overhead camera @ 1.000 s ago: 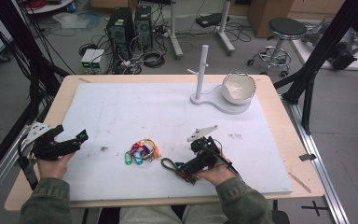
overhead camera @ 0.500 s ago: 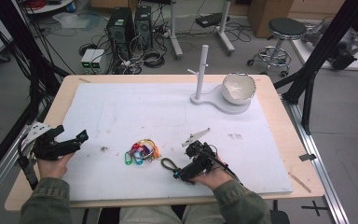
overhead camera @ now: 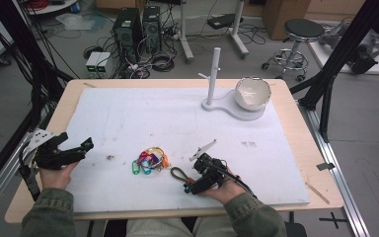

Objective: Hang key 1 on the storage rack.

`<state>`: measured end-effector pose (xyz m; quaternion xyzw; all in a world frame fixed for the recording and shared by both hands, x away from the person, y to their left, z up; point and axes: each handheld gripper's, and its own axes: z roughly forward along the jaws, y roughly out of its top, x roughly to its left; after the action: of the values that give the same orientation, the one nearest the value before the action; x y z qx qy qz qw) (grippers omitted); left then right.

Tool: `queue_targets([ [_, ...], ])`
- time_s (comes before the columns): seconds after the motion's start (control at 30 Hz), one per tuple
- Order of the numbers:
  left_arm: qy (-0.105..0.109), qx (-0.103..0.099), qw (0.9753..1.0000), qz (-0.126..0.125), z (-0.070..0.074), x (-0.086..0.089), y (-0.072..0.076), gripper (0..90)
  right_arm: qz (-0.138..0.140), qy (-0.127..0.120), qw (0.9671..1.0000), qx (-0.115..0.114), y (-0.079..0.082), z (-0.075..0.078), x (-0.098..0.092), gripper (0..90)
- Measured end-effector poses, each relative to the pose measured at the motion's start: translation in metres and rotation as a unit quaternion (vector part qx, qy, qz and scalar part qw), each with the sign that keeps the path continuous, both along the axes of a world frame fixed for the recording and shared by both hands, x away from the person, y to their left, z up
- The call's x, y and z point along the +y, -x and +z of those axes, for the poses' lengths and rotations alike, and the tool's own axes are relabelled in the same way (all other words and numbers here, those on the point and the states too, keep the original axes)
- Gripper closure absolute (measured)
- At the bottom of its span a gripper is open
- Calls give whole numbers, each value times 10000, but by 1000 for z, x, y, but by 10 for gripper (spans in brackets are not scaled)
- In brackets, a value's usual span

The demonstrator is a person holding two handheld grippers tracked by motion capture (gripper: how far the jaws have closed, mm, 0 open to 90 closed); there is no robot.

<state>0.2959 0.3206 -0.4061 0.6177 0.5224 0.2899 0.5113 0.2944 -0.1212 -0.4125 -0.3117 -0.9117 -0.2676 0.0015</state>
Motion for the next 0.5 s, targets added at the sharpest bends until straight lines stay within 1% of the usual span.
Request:
queue_targets([
  [0.07,-5,-1,10000,-4,0,0,0,22,32,40,10000,-65,2,0,1,370],
  [0.13,-7,-9,10000,10,0,0,0,22,20,108,9999,-68,2,0,2,422],
  [0.17,-11,-7,10000,6,0,0,0,22,20,108,9999,-68,2,0,2,422],
  [0.2,-16,-7,10000,1,0,0,0,22,44,127,9999,-59,3,0,2,445],
  [0.23,-17,-8,10000,3,0,0,0,22,9,161,9998,-70,4,0,3,470],
  [0.5,-27,-5,10000,3,0,0,0,22,74,201,9997,-90,5,0,6,557],
])
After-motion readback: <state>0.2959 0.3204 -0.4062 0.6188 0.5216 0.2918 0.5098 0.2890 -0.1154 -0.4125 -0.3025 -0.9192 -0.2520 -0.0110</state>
